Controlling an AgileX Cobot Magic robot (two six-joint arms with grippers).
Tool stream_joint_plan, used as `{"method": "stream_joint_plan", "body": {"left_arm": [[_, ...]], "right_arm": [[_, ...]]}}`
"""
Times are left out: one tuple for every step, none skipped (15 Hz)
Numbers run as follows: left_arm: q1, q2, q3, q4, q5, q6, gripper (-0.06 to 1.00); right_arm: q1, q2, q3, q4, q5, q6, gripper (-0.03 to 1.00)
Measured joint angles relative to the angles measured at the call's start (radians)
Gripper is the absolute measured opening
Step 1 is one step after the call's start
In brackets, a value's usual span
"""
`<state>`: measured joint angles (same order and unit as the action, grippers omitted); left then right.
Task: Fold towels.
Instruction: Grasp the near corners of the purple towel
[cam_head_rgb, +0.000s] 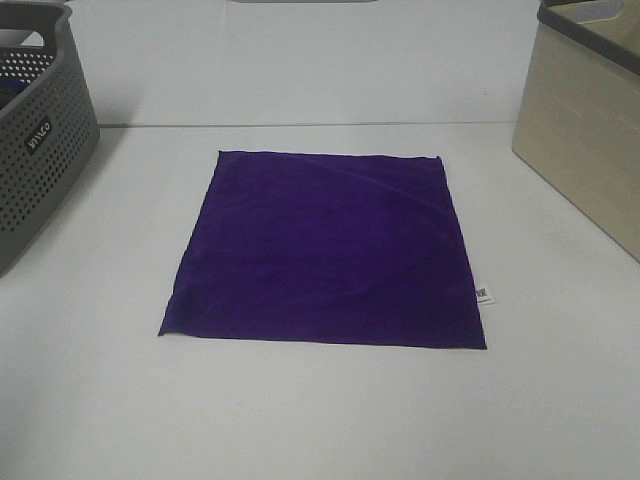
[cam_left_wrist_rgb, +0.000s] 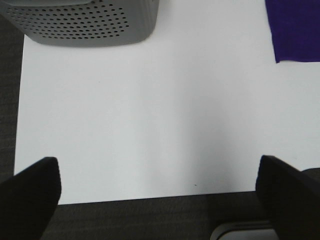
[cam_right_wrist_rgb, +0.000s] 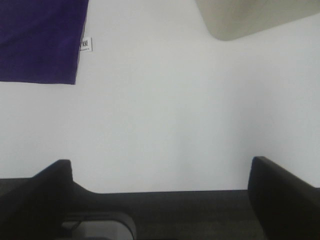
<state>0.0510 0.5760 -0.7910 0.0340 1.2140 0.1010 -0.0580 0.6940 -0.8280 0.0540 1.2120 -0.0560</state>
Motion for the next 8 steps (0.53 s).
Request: {"method": "stream_joint_plan", "body": {"left_arm": [[0.000, 0.137, -0.067, 0.006, 0.000, 0.015, 0.99], [0.000, 0.266, -0.124, -0.002, -0.002, 0.043, 0.99], [0.000, 0.333, -0.152, -0.016, -0.002, 0.057, 0.99], [0.000, 0.457, -0.188, -0.072, -0.005, 0.091, 0.99], [0.000, 0.555, -0.201, -0.169, -0.018, 0.147, 0.99], [0.000, 0.691, -0.205, -0.380, -0.041, 0.286, 0.99], [0.000, 0.782, -0.205, -0.526, -0.071, 0.374, 0.99], [0.000, 0.867, -0.206, -0.621, -0.118, 0.449, 0.99]], "right_arm": [[0.000, 0.167, -0.076, 0.028, -0.005, -0.022, 0.92], [0.000, 0.298, -0.135, 0.091, -0.030, -0.078, 0.92], [0.000, 0.352, -0.164, 0.126, -0.045, -0.103, 0.91], [-0.001, 0.468, -0.206, 0.218, -0.060, -0.163, 0.89], [-0.001, 0.558, -0.229, 0.327, -0.068, -0.229, 0.86], [-0.001, 0.645, -0.232, 0.460, -0.083, -0.324, 0.83], [-0.002, 0.680, -0.227, 0.526, -0.118, -0.375, 0.82], [-0.021, 0.707, -0.215, 0.569, -0.147, -0.417, 0.82]]}}
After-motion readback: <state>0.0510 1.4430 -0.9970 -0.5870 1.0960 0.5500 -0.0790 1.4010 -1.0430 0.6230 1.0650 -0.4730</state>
